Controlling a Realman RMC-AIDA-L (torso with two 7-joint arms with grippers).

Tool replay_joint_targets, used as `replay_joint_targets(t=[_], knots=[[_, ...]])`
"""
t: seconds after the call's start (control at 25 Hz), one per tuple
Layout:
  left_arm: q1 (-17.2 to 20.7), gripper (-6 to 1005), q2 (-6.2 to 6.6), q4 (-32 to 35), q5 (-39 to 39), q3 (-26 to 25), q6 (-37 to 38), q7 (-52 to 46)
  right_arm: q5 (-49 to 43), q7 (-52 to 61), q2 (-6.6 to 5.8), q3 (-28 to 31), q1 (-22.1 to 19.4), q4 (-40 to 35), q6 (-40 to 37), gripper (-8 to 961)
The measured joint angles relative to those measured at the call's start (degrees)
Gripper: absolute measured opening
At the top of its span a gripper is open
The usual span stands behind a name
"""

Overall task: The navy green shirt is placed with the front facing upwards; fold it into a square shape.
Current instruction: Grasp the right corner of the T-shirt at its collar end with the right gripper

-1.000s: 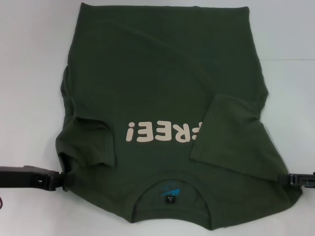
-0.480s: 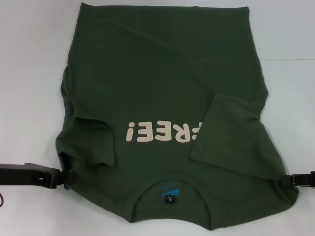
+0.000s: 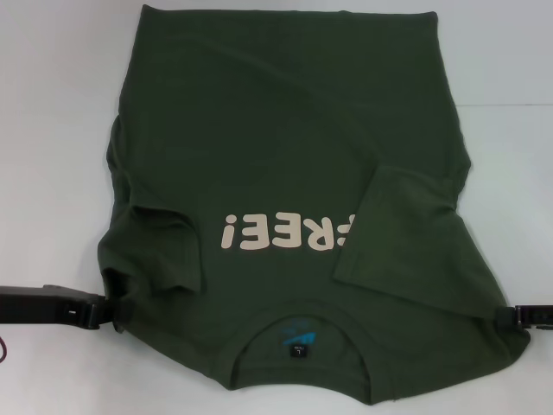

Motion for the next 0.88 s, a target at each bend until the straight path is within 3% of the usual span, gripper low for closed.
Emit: replay_joint_targets(t=[0.32, 0.88], knots=[[-0.34, 48, 0.00, 0.00, 0.00, 0.00, -0.04, -0.14, -0.52, 0.69, -0.59, 0.27, -0.31, -0.05, -0.32, 529], [-0.64, 48, 0.09, 0.00, 0.00, 0.00, -0.19, -0.21, -1.58, 1.42, -0.73, 1.06, -0.82, -0.19, -0.13, 524]])
